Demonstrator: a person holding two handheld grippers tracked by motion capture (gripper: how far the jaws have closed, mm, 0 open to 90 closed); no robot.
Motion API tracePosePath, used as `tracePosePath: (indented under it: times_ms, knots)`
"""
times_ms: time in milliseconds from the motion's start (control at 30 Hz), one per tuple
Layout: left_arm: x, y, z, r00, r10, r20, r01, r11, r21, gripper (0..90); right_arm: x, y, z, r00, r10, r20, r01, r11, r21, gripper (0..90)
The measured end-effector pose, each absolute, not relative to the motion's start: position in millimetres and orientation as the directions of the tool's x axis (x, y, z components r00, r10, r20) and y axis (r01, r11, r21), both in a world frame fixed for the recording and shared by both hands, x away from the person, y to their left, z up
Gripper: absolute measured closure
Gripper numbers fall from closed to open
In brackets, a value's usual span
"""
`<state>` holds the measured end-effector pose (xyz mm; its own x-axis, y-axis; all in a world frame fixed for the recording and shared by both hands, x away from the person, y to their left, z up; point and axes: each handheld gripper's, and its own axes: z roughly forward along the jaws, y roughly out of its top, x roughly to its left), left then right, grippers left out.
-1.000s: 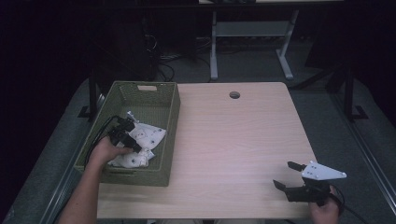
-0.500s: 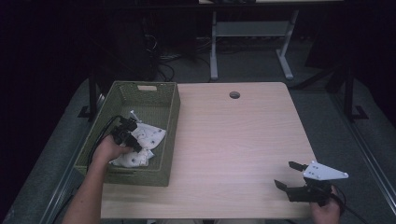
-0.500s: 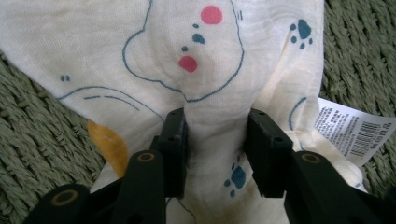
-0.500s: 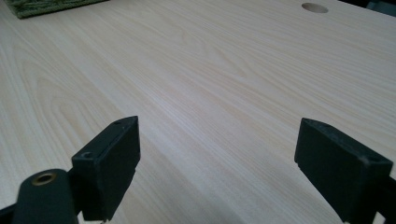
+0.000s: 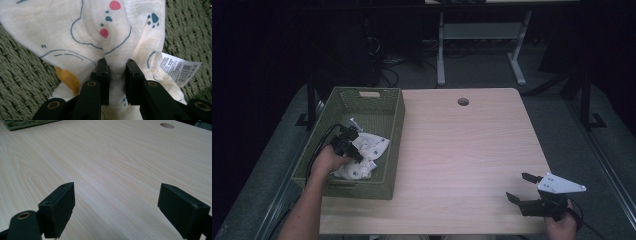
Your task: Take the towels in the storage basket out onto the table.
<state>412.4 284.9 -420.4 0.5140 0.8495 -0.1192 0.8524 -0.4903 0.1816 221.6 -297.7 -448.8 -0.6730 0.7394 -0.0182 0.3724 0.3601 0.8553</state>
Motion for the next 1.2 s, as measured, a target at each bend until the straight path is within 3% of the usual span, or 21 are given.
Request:
tracePosePath:
  times_ms: [233, 567, 867, 1200]
  knots:
    - [411, 290, -411, 0.498, 0.853, -0.155, 0.858, -0.460, 0.228, 77.0, 221, -299, -448, -0.667, 0.745, -0.021, 0.369, 0.355, 0.859, 14.0]
    - [393, 313, -371, 0.463, 0.860, -0.214, 0.843, -0.352, 0.407, 77.0, 221, -299, -448, -0.664, 0.747, -0.026, 0.365, 0.354, 0.861, 14.0]
    - [377, 332, -357, 0.415, 0.835, -0.362, 0.820, -0.170, 0.546, 76.8, 221, -298, -447, -0.662, 0.749, -0.030, 0.368, 0.360, 0.857, 14.0]
    - [367, 340, -353, 0.415, 0.761, -0.500, 0.782, -0.016, 0.624, 76.6, 220, -301, -447, -0.659, 0.752, -0.030, 0.364, 0.354, 0.862, 14.0]
